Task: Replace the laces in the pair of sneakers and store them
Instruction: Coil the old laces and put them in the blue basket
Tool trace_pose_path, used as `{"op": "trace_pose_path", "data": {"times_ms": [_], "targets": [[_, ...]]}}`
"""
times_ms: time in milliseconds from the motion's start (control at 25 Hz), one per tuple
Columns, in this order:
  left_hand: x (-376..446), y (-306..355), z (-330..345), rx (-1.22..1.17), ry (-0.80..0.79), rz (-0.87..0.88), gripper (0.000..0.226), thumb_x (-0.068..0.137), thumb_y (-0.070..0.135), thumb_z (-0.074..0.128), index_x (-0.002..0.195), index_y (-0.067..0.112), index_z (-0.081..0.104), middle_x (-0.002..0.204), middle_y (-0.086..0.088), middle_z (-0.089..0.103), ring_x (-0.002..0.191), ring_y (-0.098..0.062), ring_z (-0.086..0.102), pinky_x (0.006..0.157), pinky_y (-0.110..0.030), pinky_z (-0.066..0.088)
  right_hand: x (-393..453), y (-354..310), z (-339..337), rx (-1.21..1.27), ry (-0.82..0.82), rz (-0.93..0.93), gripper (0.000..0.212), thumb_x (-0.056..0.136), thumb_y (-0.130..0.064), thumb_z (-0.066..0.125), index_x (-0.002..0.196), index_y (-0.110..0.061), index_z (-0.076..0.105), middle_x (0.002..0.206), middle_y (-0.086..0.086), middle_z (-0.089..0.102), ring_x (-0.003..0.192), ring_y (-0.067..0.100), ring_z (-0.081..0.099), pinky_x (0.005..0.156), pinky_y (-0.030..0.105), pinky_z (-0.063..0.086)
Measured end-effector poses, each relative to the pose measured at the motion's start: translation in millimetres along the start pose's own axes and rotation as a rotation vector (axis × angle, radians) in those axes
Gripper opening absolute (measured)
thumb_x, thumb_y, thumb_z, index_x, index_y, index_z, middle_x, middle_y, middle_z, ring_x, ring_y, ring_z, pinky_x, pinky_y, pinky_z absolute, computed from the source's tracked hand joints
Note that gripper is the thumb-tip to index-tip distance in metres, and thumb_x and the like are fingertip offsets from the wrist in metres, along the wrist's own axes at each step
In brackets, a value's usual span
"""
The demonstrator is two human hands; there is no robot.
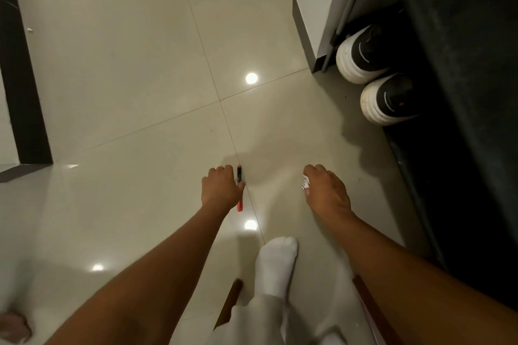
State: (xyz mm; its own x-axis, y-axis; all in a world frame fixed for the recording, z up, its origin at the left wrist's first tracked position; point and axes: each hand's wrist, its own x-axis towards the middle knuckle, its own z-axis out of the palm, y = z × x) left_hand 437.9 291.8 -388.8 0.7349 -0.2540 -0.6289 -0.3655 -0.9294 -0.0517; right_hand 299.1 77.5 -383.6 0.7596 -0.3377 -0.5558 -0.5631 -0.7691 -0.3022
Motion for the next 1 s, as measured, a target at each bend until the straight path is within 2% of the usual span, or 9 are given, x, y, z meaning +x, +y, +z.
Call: {"op": "trace_pose_path", "data": {"times_ms": [120,320,440,560,720,1000], "targets": [[8,5,31,-0.191,-0.130,-0.137,0.028,0.098,0.042,0.061,0.096,0.013,0.059,0.075,0.003,0.056,0.074,-0.018,0.057,0.066,-0.032,0.047,4,10,7,0.016,0.009,0.015,0.021,0.093,-0.015,0.064,0.112,-0.018,0.056,0.110,0.005,0.060,0.098,0.031,0.061,0.076,0.036,0.047],[6,10,51,-0.299,-0.112,-0.203,0.013,0.095,0.016,0.055,0.091,0.009,0.065,0.081,-0.005,0.065,0.076,-0.024,0.066,0.068,-0.036,0.058,-3,21,9,0.043,0.017,0.022,0.024,0.092,-0.016,0.065,0.114,-0.020,0.056,0.111,0.004,0.059,0.099,0.029,0.061,0.078,0.036,0.047],[-9,16,34,-0.287,-0.110,-0.151,0.014,0.097,0.017,0.053,0.093,0.009,0.064,0.086,-0.006,0.066,0.076,-0.026,0.067,0.069,-0.039,0.059,-20,19,-8,0.081,0.050,0.027,0.023,0.092,-0.017,0.067,0.112,-0.021,0.056,0.111,0.003,0.059,0.098,0.029,0.060,0.077,0.037,0.048],[-35,28,-6,-0.235,-0.062,-0.068,0.017,0.101,0.025,0.053,0.093,0.011,0.060,0.086,-0.005,0.062,0.078,-0.027,0.063,0.064,-0.035,0.049,-46,7,-42,0.120,0.096,0.021,0.023,0.092,-0.018,0.067,0.112,-0.022,0.056,0.110,0.001,0.058,0.098,0.028,0.059,0.076,0.036,0.047],[-89,54,-79,-0.175,0.039,0.074,0.018,0.102,0.025,0.053,0.088,0.014,0.052,0.079,-0.002,0.055,0.072,-0.027,0.054,0.060,-0.034,0.039,-100,-16,-110,0.176,0.193,0.005,0.028,0.091,-0.018,0.067,0.117,-0.024,0.057,0.113,-0.001,0.058,0.099,0.024,0.057,0.078,0.034,0.045],[-187,123,-202,-0.139,0.227,0.340,0.017,0.102,0.027,0.056,0.098,0.012,0.063,0.078,-0.003,0.061,0.071,-0.025,0.054,0.058,-0.034,0.036,-206,-17,-243,0.213,0.426,-0.033,0.034,0.094,-0.019,0.067,0.126,-0.023,0.057,0.118,-0.001,0.060,0.106,0.021,0.058,0.088,0.031,0.049]]}}
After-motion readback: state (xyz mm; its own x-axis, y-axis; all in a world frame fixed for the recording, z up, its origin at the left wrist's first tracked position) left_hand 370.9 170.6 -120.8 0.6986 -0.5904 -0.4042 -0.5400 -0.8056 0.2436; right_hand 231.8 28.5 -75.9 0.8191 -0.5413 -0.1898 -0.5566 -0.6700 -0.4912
